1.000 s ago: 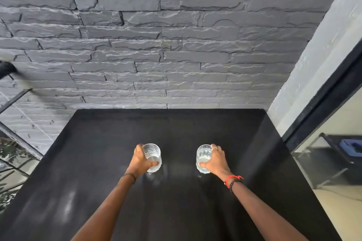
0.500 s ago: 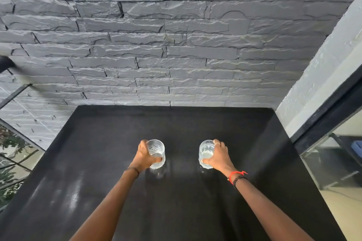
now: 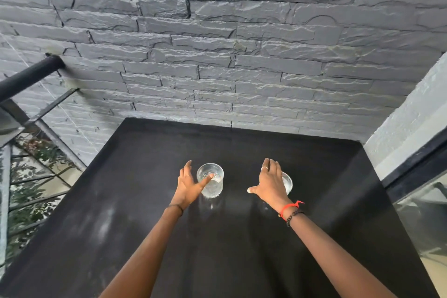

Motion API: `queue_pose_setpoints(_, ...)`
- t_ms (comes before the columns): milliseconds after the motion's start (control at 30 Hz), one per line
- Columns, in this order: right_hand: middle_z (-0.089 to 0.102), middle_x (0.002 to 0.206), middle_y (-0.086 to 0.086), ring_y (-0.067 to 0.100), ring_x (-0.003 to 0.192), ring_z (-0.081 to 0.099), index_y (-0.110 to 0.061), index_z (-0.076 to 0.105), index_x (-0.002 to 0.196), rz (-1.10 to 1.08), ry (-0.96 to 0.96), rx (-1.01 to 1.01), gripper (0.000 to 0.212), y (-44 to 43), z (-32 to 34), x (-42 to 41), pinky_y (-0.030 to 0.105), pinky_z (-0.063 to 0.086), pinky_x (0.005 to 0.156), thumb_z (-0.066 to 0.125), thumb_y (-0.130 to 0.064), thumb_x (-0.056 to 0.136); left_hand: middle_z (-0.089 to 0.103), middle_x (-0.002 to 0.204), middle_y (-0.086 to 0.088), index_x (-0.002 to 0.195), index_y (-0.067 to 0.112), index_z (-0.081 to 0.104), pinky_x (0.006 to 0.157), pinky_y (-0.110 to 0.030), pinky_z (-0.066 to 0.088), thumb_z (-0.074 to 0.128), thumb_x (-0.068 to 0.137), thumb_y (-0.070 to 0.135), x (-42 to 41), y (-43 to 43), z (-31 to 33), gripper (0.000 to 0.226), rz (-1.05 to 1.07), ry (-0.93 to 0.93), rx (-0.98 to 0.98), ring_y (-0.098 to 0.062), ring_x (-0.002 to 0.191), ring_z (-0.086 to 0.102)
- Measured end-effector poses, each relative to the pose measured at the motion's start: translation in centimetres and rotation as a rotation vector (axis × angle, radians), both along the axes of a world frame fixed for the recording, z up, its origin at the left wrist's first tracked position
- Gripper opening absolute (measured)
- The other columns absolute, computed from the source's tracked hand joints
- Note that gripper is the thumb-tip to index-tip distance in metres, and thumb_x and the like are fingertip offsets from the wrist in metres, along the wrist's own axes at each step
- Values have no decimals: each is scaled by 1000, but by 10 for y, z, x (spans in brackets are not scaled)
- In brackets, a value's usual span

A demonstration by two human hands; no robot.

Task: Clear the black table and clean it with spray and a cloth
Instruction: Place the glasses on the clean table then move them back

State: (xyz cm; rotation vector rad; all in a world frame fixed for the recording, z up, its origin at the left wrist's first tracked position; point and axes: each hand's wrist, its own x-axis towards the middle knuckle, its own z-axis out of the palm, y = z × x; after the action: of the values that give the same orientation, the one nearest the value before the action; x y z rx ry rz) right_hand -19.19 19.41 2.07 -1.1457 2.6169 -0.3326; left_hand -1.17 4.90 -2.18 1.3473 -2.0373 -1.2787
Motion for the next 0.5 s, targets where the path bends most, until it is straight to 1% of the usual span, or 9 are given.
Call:
queue_pose_setpoints(100, 6, 155, 21, 35, 144, 1, 5, 3, 146, 94, 55, 4, 108, -14, 5, 34, 40, 7, 119, 73, -38, 76, 38, 142, -6, 145, 14, 29, 109, -31, 33, 66, 84, 47, 33, 8, 8, 78, 78, 72, -59, -19, 133, 38)
queue_pose_setpoints(233, 9, 155, 19, 33, 144, 3, 4, 7, 146, 230, 43, -38, 104, -32, 8, 93, 37, 6, 119, 72, -38, 77, 43, 136, -3, 135, 14, 40, 101, -20, 31, 63, 89, 36, 91, 25, 15, 56, 235, 156, -152, -14, 126, 44)
queue_pose_setpoints(267, 11, 154, 19, 33, 144, 4, 4, 9, 146, 267, 20, -55, 103, -36, 8, 110, 36, 6, 119, 73, -38, 76, 46, 134, -4, 133, 13, 43, 98, -14, 32, 62, 90, 34, 107, 30, 17, 52, 282, 170, -173, -13, 123, 46)
queue_pose_setpoints(300, 12, 153, 19, 33, 144, 6, 4, 11, 146, 304, 3, -71, 102, -39, 8, 127, 35, 7, 119, 73, -37, 76, 48, 132, -4, 131, 11, 45, 92, -6, 32, 62, 90, 31, 124, 35, 17, 49, 324, 181, -187, -13, 119, 47)
queue_pose_setpoints(333, 15, 152, 18, 32, 143, 8, 5, 12, 146, 345, 2, -81, 101, -42, 8, 142, 34, 8, 118, 72, -37, 77, 49, 129, -5, 130, 10, 46, 87, -1, 33, 62, 91, 28, 138, 40, 18, 45, 369, 195, -190, -13, 116, 48)
queue_pose_setpoints(367, 17, 151, 18, 31, 142, 10, 4, 13, 145, 396, 6, -91, 99, -45, 6, 166, 33, 9, 118, 71, -37, 78, 51, 127, -6, 128, 9, 48, 86, 0, 34, 61, 91, 27, 162, 47, 18, 43, 421, 202, -202, -13, 116, 50)
queue_pose_setpoints(400, 17, 151, 17, 30, 143, 11, 4, 13, 146, 421, 3, -108, 96, -46, 6, 179, 33, 10, 118, 70, -37, 79, 53, 125, -6, 126, 9, 50, 91, -6, 36, 61, 91, 26, 173, 52, 18, 40, 461, 215, -222, -15, 116, 51)
queue_pose_setpoints(467, 16, 153, 17, 29, 144, 8, 3, 13, 146, 484, -50, -111, 90, -46, 3, 224, 32, 10, 117, 67, -34, 83, 56, 122, -4, 123, 11, 52, 102, -25, 40, 60, 92, 26, 216, 68, 12, 36, 561, 234, -230, -15, 116, 54)
queue_pose_setpoints(500, 16, 153, 16, 28, 144, 8, 2, 14, 146, 508, -70, -119, 88, -45, 1, 243, 31, 11, 117, 65, -33, 85, 57, 121, -4, 122, 12, 53, 102, -30, 41, 59, 92, 26, 233, 77, 11, 34, 603, 243, -231, -14, 115, 55)
